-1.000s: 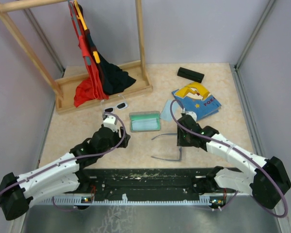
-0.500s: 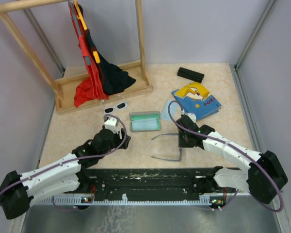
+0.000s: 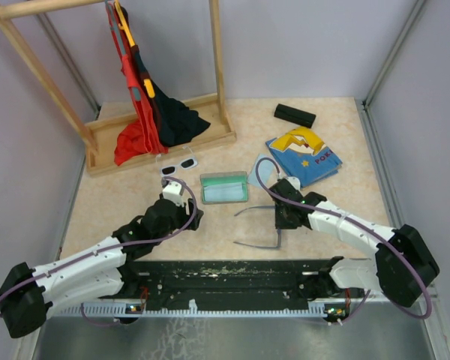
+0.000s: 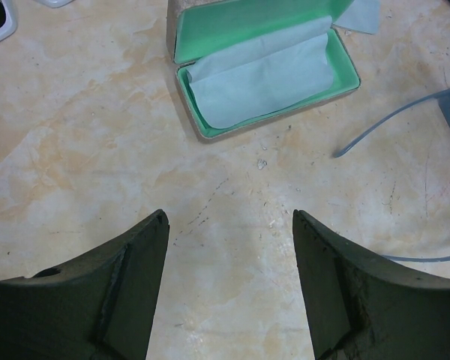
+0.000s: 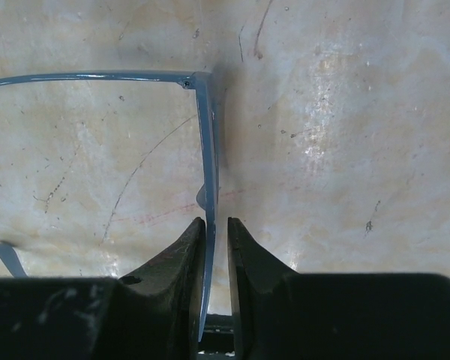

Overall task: Organize the sunglasses
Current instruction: Pick up the sunglasses from the center of the board.

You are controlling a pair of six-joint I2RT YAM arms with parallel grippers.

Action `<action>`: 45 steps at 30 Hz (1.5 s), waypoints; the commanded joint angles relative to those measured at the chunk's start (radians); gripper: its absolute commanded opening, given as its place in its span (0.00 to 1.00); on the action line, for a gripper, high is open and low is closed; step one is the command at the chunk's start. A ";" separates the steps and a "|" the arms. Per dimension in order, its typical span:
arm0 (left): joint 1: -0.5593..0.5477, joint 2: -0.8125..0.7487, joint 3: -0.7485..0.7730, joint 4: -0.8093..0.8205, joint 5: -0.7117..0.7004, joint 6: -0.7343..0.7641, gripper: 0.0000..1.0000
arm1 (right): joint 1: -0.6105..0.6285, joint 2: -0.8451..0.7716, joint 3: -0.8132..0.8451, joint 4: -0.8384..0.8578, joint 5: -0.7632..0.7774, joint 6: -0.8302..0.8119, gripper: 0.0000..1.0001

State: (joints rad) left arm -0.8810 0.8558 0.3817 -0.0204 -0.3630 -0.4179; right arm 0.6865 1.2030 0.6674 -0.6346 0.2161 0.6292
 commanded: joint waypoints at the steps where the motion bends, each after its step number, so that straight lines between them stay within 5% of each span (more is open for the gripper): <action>1: 0.002 0.002 -0.009 0.034 0.012 0.012 0.73 | 0.013 0.006 -0.010 0.034 0.012 -0.003 0.18; 11: 0.002 -0.003 -0.008 0.030 0.013 0.014 0.73 | 0.015 0.027 -0.017 0.047 0.012 -0.009 0.15; 17: 0.002 -0.013 0.000 0.017 0.006 0.014 0.73 | 0.016 0.014 -0.002 0.041 0.011 -0.015 0.00; 21: 0.002 -0.036 0.024 -0.010 0.003 0.010 0.73 | 0.018 -0.050 0.029 0.022 0.015 -0.035 0.00; 36: 0.002 -0.061 0.256 -0.222 -0.104 -0.007 0.72 | 0.021 -0.367 0.003 0.316 -0.225 -0.434 0.00; 45: 0.002 0.110 0.373 -0.281 -0.134 -0.026 0.68 | 0.176 -0.370 0.045 0.348 -0.007 -0.494 0.00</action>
State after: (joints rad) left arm -0.8810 0.9260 0.7040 -0.2558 -0.4759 -0.4297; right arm 0.7940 0.8352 0.6559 -0.3527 0.0944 0.1833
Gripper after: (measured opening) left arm 0.689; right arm 0.024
